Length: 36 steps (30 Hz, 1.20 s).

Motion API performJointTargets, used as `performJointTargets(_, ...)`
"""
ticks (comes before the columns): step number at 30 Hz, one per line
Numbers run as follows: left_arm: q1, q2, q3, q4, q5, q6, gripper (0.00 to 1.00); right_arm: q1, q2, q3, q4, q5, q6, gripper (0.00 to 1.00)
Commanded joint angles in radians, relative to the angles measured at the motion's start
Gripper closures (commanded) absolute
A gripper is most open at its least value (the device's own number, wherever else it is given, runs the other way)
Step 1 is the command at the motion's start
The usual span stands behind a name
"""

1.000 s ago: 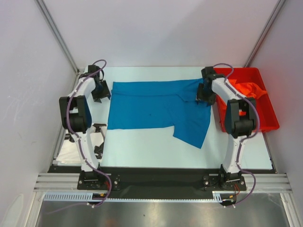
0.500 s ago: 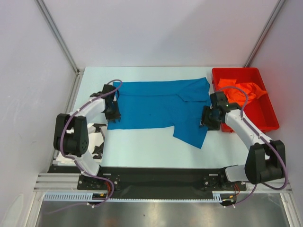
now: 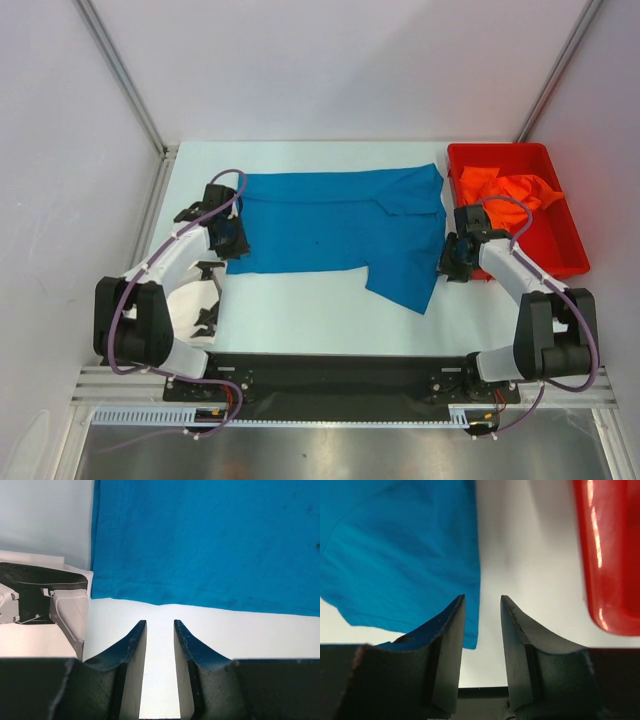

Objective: Fold and stack the t-shirts
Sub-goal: Fold the tshirt

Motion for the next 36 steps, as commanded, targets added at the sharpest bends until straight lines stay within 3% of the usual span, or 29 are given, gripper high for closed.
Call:
performJointTargets(1,-0.002,-0.019,0.002,0.005,-0.001,0.002,0.66,-0.014,0.016,-0.013,0.053,0.001,0.029,0.61)
performJointTargets(19,-0.001,0.082,0.102,-0.012,0.002,0.042,0.67,0.055,0.120,-0.042,0.103,-0.036,0.108,0.63)
performJointTargets(24,0.005,0.088,0.110,-0.014,-0.001,0.043,0.67,0.058,0.148,-0.031,0.066,0.005,0.126,0.76)
performJointTargets(28,0.007,0.092,0.105,-0.011,-0.003,0.039,0.67,0.058,0.152,-0.023,0.043,0.054,0.105,1.00)
performJointTargets(33,0.007,0.092,0.082,-0.005,-0.011,0.022,0.68,0.048,0.102,-0.033,-0.001,0.142,0.045,1.00)
performJointTargets(36,0.007,0.108,0.051,-0.005,-0.029,-0.012,0.77,0.020,0.053,-0.046,-0.015,0.169,0.006,1.00)
